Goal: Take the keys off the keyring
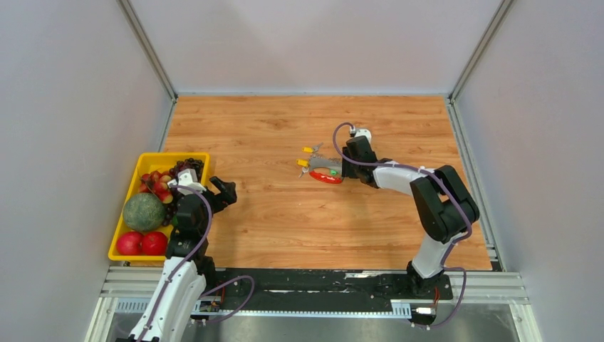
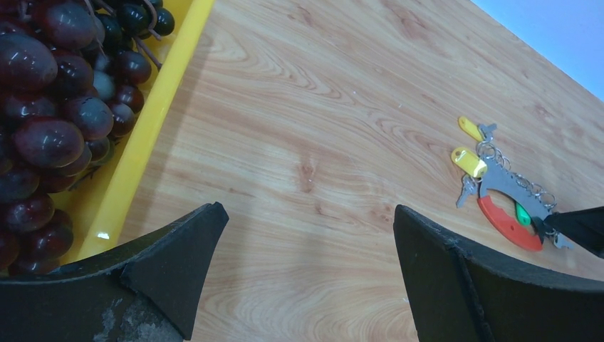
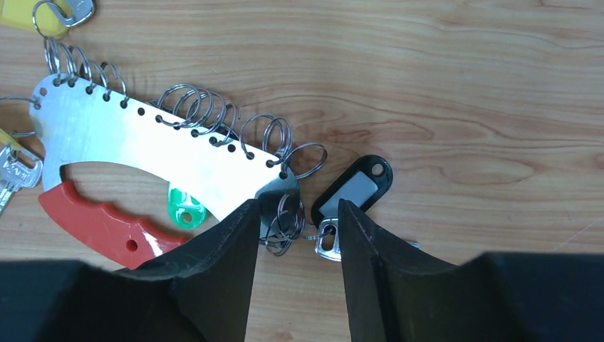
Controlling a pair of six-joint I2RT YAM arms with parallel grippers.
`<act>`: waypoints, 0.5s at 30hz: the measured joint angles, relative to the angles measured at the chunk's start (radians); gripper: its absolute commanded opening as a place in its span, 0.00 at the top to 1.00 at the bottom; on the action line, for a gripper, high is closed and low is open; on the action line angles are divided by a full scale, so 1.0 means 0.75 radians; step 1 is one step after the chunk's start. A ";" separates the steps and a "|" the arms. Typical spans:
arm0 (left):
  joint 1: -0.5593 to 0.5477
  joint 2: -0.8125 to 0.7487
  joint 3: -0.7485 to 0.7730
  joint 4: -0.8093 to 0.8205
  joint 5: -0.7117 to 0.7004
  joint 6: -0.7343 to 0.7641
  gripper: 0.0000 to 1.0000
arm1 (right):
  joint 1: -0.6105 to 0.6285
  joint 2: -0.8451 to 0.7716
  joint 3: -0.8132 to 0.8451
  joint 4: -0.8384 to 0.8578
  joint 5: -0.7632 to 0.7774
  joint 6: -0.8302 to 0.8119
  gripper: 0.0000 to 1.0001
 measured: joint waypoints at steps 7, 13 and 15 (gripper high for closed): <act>0.000 0.003 0.000 0.001 0.008 0.003 0.00 | 0.033 0.025 0.040 -0.031 0.086 -0.063 0.73; 0.000 0.005 0.000 0.006 0.012 0.003 0.00 | 0.037 0.041 0.055 -0.037 0.085 -0.082 1.00; 0.000 0.005 0.000 0.009 0.015 0.003 0.00 | 0.040 0.041 0.057 -0.039 0.077 -0.090 1.00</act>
